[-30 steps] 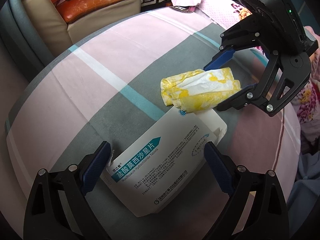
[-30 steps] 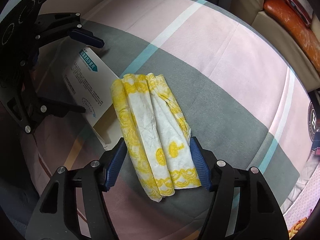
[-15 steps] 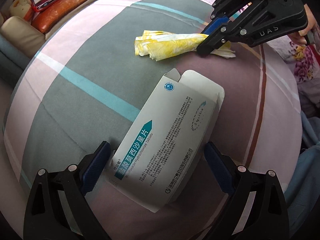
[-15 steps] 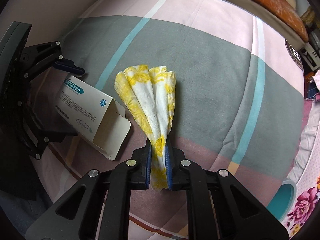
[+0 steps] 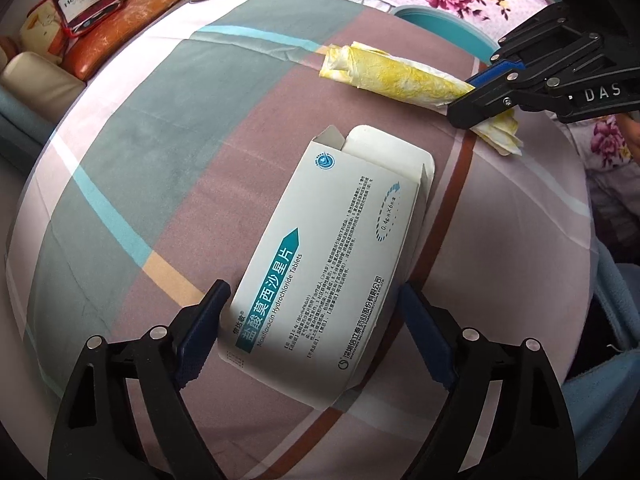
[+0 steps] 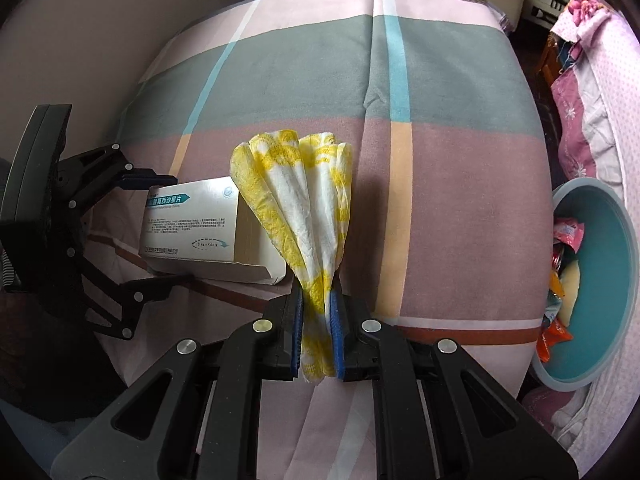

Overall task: Collect trash
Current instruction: 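Grasp the white medicine box with the left gripper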

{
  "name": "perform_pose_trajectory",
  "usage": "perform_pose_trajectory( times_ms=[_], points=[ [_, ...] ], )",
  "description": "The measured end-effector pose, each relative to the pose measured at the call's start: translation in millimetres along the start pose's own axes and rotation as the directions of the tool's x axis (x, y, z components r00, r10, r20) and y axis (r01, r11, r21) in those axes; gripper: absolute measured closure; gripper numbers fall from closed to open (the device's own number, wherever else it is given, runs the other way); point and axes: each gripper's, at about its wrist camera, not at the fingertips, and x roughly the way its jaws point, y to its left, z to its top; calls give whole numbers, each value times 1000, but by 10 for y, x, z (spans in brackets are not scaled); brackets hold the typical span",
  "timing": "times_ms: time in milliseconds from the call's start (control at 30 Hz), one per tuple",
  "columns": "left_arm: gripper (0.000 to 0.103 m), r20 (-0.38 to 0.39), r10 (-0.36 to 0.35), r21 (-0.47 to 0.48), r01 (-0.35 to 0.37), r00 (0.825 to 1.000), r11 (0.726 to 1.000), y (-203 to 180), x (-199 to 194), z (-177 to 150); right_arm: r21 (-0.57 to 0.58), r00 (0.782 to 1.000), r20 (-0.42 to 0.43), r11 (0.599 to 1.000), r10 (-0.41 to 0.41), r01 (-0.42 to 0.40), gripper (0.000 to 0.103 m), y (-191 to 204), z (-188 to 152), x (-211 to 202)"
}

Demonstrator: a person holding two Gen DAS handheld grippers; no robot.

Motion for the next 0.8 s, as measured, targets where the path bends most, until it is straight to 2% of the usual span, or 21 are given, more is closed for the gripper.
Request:
perform_pose_trajectory(
  times_ms=[100, 200, 233, 433, 567, 667, 700, 800],
  points=[
    [16, 11, 35, 11, -36, 999, 999, -115, -19, 36, 45, 1000, 25, 999, 12, -13, 91, -72, -122, -36],
    [10, 7, 56, 17, -57, 998, 998, -182, -28, 83, 63, 999, 35, 998, 17, -19, 91, -107, -220, -62],
    [10, 5, 61, 18, -61, 998, 998, -214, -32, 114, 68, 999, 37, 998, 15, -17, 91, -72, -162, -13],
    [10, -12, 33, 20, -33, 999, 999, -201, 100, 279, 115, 999, 52, 993, 9, -15, 91, -130, -292, -66],
    [10, -7, -19, -3, 19, 1000, 1000, -197, 126, 310, 148, 998, 64, 989, 2, -11, 91, -186, -304, -96],
    [10, 12, -28, -35, 28, 1000, 999, -190, 135, 291, 171, 997, 79, 985, 1, -15, 91, -217, -300, -123],
    [12, 20, -23, -44, 24, 1000, 999, -194, 127, 284, 177, 996, 84, 984, 1, -16, 91, -234, -293, -128],
    [26, 43, 5, -72, -2, 999, 997, -215, 58, 273, 185, 995, 101, 983, -4, -15, 91, -236, -267, -167]
  ],
)
